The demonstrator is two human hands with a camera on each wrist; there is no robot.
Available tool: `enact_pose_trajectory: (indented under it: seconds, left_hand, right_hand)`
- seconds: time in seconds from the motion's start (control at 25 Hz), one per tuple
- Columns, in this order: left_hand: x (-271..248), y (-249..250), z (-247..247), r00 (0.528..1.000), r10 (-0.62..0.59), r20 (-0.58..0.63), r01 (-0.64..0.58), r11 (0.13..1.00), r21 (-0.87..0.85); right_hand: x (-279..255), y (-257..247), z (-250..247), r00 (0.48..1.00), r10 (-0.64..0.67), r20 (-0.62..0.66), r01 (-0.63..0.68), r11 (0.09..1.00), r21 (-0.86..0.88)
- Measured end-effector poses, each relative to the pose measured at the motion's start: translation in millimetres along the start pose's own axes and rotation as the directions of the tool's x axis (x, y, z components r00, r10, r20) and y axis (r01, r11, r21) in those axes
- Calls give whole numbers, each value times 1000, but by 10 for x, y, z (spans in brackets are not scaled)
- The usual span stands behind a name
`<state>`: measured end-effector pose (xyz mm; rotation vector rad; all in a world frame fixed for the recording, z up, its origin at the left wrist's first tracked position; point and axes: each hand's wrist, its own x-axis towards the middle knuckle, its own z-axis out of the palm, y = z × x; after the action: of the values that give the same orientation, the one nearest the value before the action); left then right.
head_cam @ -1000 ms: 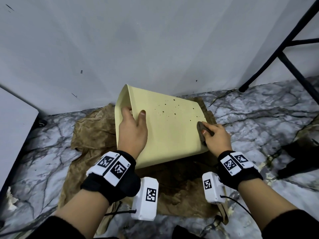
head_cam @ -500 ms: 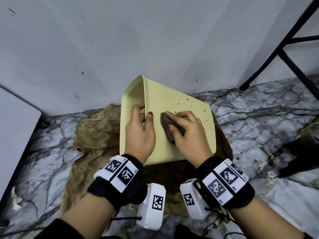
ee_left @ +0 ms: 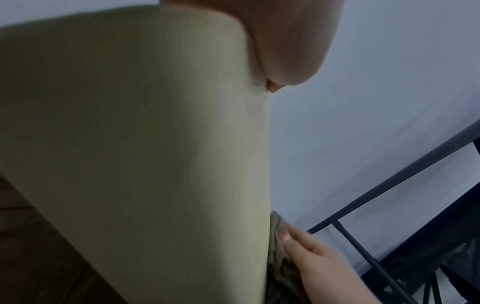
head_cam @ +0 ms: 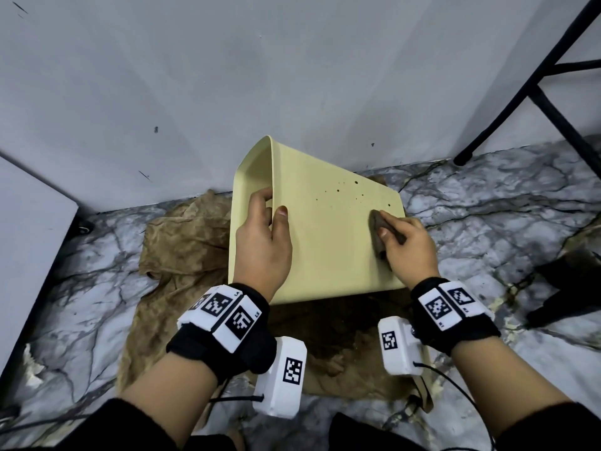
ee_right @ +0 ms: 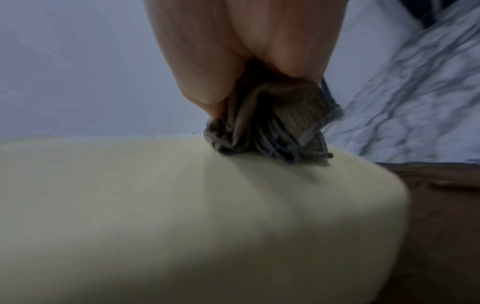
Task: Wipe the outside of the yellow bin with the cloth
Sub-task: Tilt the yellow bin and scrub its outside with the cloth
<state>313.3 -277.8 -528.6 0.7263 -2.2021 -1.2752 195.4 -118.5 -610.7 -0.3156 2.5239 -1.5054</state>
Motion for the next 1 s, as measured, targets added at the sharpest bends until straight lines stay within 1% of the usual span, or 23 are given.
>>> enact_pose_trajectory:
  seconds: [0.08, 0.16, 0.32, 0.4, 0.48, 0.52, 0.6, 0.64, 0.68, 0.76, 0.84, 1.0]
  left_hand:
    - [8, 2, 6, 1000, -1, -4, 1, 1000, -2]
    - [15, 1, 14, 1000, 5, -15, -5, 1000, -2]
    - [24, -3, 12, 1000, 7, -28, -7, 1000, 17]
    - [19, -2, 17, 1000, 11, -28, -11, 1000, 19]
    - [1, 21, 36, 1000, 13, -24, -13, 1000, 12]
    - [-6, 39, 46, 1000, 19, -23, -18, 1000, 12]
    - [-19, 59, 62, 999, 45, -26, -44, 998, 34]
    - [-23, 66, 68, 998, 58, -30, -56, 997, 51]
    - [-24, 72, 65, 997, 65, -32, -62, 996, 66]
    - [-16, 72, 44, 997, 75, -26, -73, 994, 83]
    - [-3, 64, 40, 996, 85, -3, -84, 992, 95]
    - [6, 67, 6, 998, 68, 11, -69, 990, 123]
  right_hand:
    - [54, 161, -84, 994, 106, -3, -106, 994, -37]
    - [92, 278, -124, 985, 171, -22, -172, 983, -61]
    - [110, 265, -118, 976, 213, -48, -216, 975, -59]
    - [50, 103, -77, 987, 161, -24, -162, 984, -67]
    - [-83, -169, 28, 1000, 5, 11, -5, 999, -42]
    - [-158, -332, 95, 996, -88, 20, 89, 996, -26]
    - [-281, -620, 230, 968, -249, 40, 250, 968, -19]
    - [-314, -721, 275, 953, -296, 57, 298, 954, -21]
    - [-335, -797, 306, 946, -317, 71, 319, 948, -19]
    - [-334, -834, 326, 941, -329, 73, 331, 944, -10]
    - [-292, -750, 321, 948, -317, 44, 317, 948, -2]
    - [-92, -456, 206, 990, -138, 12, 137, 990, 33]
